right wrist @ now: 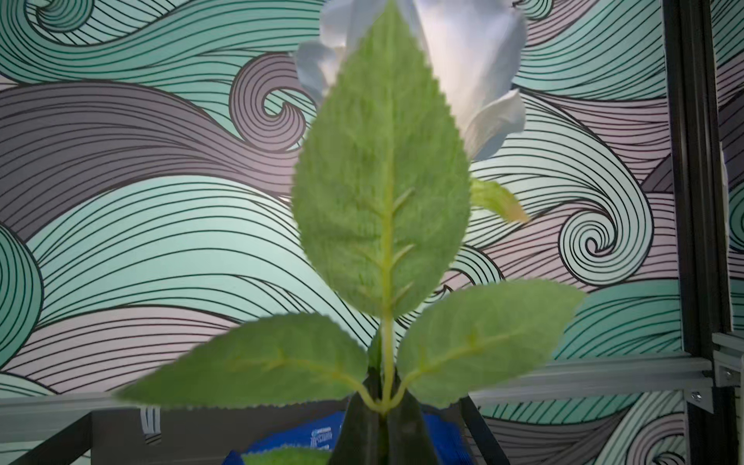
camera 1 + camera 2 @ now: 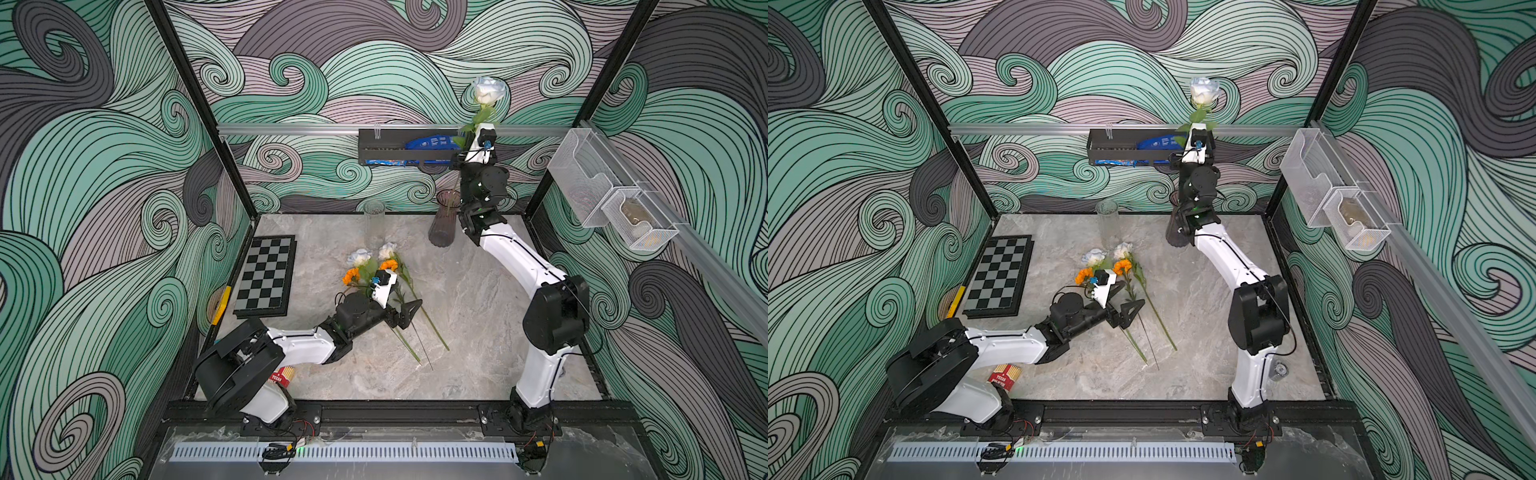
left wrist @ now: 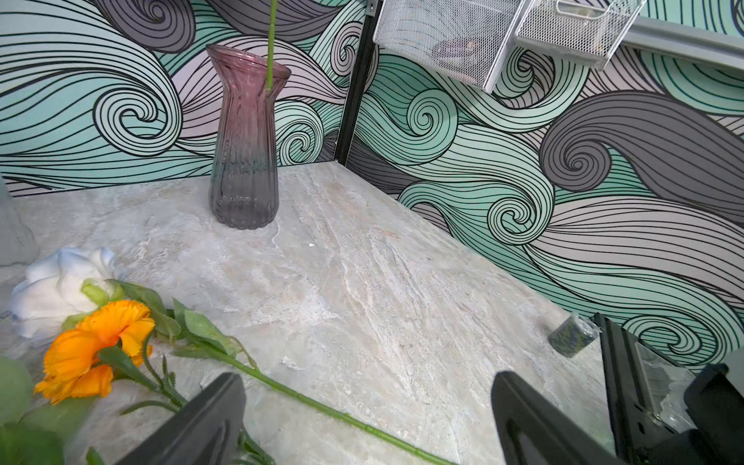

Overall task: Arrange the flowers in different vases according to their colors
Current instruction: Insert the flower into the vase.

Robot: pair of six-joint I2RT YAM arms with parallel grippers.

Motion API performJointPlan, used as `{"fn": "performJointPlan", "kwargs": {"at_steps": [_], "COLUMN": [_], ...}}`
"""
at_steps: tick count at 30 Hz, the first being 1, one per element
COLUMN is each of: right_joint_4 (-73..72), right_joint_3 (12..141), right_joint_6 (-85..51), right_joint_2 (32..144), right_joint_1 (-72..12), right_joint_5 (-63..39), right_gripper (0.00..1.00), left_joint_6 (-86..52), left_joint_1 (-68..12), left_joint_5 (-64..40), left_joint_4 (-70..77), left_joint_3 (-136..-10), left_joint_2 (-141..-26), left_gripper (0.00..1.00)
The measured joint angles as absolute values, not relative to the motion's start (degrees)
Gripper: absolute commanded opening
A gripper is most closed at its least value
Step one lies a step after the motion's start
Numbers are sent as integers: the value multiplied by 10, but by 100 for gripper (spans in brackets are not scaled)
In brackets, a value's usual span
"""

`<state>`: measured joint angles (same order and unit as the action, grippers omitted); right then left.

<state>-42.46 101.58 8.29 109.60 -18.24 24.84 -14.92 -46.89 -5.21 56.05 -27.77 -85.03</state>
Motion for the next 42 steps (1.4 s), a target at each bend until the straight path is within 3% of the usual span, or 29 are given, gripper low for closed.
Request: {"fn": "performJointPlan", "kwargs": {"at_steps": [14,22,27,31,33,42], "right_joint_4": [-413,-427,-437,-451,-450,-446], "right_joint_3": [1110,1031,940,860,811,693], "right_joint_6": [66,29,-4,-23,-30,-43], "right_joint_2": [1154,1192,1206,1187,1171,1071], "right_joint_1": [-140,-124,-128,-139,-145,-176], "right_joint_5": [211,204,199,197,198,200], "right_gripper": [0,2,23,66,80,85], "left_joint_6": [-143,-146,-149,-150,-152,-182], "left_joint_1": [-469,-469,-469,-469,-469,-470], "left_joint_5": [-48,-49,-51,-52,-51,-28], "left_joint_4": [583,578,576,571,565,530], "left_joint_3": [-270,-273,-273,-273,-273,-288], "left_joint_2": [-866,-866,-864,-863,-861,-830], "left_gripper": [99,99,99,99,99,99]}}
